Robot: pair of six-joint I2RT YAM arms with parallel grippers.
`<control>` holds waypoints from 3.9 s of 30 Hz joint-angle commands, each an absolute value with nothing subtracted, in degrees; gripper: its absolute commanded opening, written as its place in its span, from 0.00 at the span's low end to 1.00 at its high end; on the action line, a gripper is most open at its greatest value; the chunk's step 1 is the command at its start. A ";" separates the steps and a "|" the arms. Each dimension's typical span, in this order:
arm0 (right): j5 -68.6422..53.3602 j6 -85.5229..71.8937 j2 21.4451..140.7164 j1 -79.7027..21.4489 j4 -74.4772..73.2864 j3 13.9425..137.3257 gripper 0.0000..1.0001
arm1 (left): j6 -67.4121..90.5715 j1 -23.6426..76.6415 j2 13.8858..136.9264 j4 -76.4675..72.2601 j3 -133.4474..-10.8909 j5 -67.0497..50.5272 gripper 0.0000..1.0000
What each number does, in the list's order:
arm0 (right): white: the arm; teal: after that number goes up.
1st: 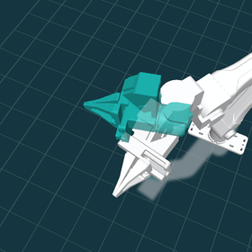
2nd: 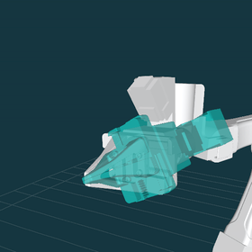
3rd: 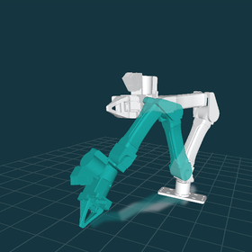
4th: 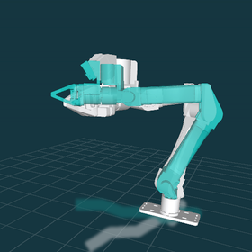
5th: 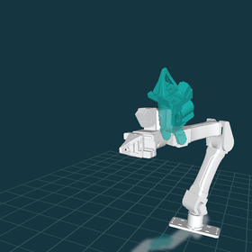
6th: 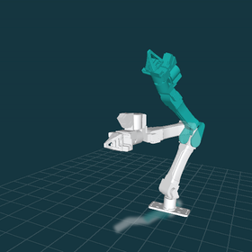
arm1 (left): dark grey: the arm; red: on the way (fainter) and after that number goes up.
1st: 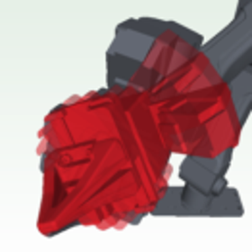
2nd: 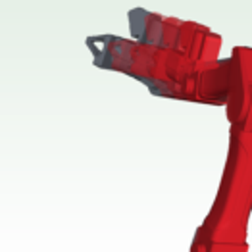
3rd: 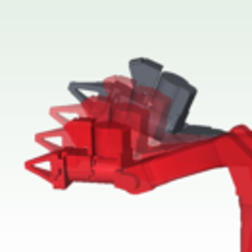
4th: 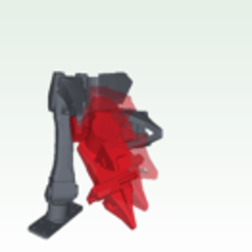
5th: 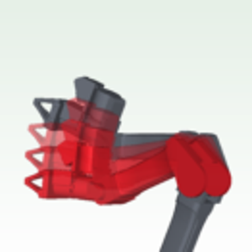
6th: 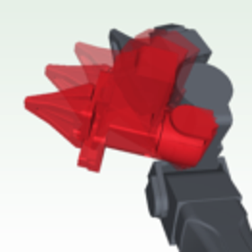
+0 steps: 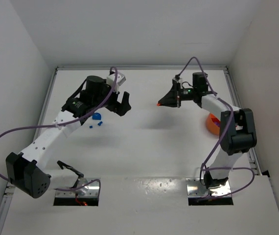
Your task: Sort the legos into containers by color
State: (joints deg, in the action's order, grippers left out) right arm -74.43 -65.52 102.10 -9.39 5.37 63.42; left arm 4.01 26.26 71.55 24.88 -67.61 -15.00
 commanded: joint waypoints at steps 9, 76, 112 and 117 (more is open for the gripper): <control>-48.27 -2.30 96.43 6.58 -57.90 87.01 0.00 | -0.09 24.61 68.29 30.32 -64.78 -15.91 1.00; -23.09 17.50 96.15 19.78 -64.41 95.89 0.42 | -3.07 14.78 82.50 35.50 -70.31 -5.64 1.00; -32.70 12.84 95.80 13.01 -60.64 84.64 0.45 | -24.87 -10.63 125.32 55.20 -92.64 -37.61 0.43; -33.22 12.83 96.32 13.01 -60.64 84.64 0.45 | -26.10 -11.16 128.05 56.86 -92.64 -40.25 0.34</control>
